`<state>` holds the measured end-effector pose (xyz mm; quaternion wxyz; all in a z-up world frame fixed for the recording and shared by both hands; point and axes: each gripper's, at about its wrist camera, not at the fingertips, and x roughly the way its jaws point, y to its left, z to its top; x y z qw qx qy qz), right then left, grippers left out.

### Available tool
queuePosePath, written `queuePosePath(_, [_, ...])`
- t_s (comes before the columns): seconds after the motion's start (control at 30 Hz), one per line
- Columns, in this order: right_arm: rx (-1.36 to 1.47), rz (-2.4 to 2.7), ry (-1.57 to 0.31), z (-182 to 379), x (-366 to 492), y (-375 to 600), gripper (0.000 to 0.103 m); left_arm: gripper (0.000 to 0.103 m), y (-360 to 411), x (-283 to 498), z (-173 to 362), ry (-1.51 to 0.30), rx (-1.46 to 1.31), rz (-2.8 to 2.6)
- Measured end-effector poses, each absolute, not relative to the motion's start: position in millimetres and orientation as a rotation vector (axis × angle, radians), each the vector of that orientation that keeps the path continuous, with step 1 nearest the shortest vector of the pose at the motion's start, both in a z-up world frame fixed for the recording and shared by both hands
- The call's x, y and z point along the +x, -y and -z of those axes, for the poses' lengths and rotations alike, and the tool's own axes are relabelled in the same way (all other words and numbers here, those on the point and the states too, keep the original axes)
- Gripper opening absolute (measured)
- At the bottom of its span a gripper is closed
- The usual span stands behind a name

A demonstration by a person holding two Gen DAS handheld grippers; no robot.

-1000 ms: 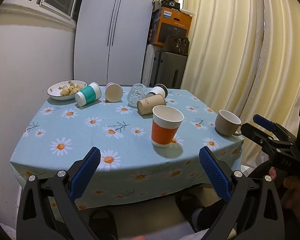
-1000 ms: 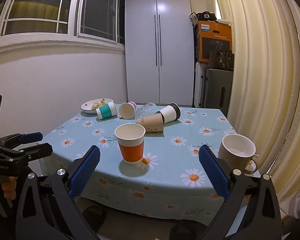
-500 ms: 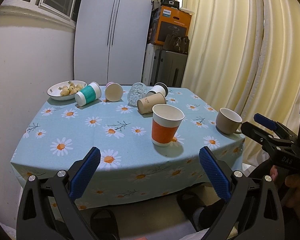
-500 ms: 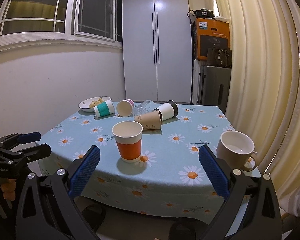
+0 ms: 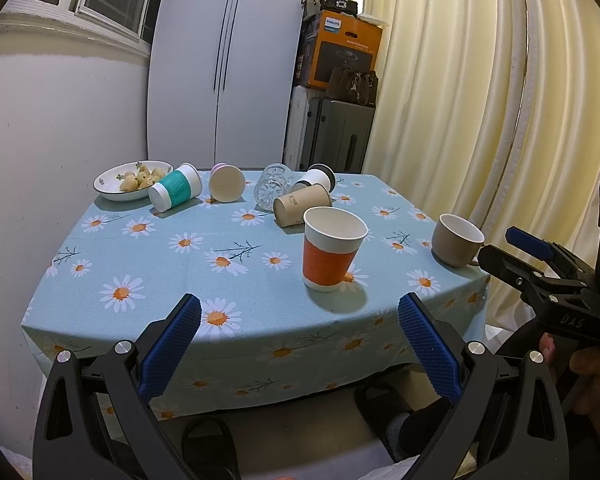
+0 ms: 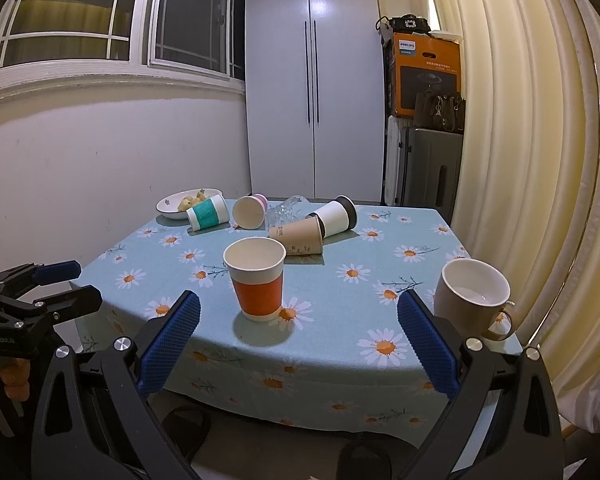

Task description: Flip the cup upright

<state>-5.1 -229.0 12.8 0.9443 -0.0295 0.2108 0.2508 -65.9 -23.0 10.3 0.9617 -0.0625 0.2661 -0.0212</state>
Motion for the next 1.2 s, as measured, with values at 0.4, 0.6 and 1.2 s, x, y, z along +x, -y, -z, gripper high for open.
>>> queuePosePath(0.4, [-0.062, -0.512, -0.434, -11.9, -4.5, 228.6, 0.098, 0.096, 23.0, -65.9, -10.0, -0.540, -0.126, 0.045])
queuePosePath(0.6, [-0.063, -0.513, -0.436, -11.0, -3.9, 228.3, 0.098, 0.096, 23.1, -65.9, -10.1, -0.540, -0.126, 0.046])
queuePosePath(1.2, [-0.062, -0.511, -0.440, -9.4, -2.4, 228.8, 0.098, 0.096, 25.7, -66.0, -7.6, -0.550, -0.116, 0.061])
